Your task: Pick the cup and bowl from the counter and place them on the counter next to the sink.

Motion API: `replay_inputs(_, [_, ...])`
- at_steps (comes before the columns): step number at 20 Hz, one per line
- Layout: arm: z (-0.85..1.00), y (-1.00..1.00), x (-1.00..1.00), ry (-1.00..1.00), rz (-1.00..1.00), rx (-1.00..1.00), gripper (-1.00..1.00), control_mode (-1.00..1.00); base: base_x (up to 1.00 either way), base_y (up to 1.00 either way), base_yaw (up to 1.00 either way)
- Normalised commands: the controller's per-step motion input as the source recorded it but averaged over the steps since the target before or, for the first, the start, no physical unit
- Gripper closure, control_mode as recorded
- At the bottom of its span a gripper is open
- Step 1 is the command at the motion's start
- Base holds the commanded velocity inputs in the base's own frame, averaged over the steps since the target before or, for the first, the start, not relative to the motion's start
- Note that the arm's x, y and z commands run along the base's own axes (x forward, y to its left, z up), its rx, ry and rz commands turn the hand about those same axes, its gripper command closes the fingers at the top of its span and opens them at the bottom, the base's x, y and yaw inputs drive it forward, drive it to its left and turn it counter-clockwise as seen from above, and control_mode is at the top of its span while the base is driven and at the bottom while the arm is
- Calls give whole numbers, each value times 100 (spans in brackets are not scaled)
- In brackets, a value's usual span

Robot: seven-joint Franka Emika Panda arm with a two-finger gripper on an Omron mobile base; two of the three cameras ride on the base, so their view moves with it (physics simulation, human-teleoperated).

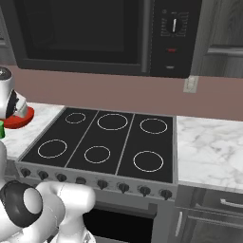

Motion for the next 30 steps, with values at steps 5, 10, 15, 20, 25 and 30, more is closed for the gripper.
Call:
replay_inputs(5, [0, 27, 26, 2, 0, 0, -100, -100, 0, 0, 0])
replay_inputs(10, [0, 56, 24, 1, 0, -2, -100, -100, 0, 0, 0])
replay_inputs(15, [-11, 54, 23, 1, 0, -2, -100, -100, 0, 0, 0])
replay_inputs(20, [-2, 31, 16, 4, 1, -3, -100, -100, 0, 0, 0])
replay_inputs(25, [-14, 18, 15, 1, 3, -4, -100, -100, 0, 0, 0])
replay_inputs(30, [-34, 11, 8, 4, 2, -3, -100, -100, 0, 0, 0])
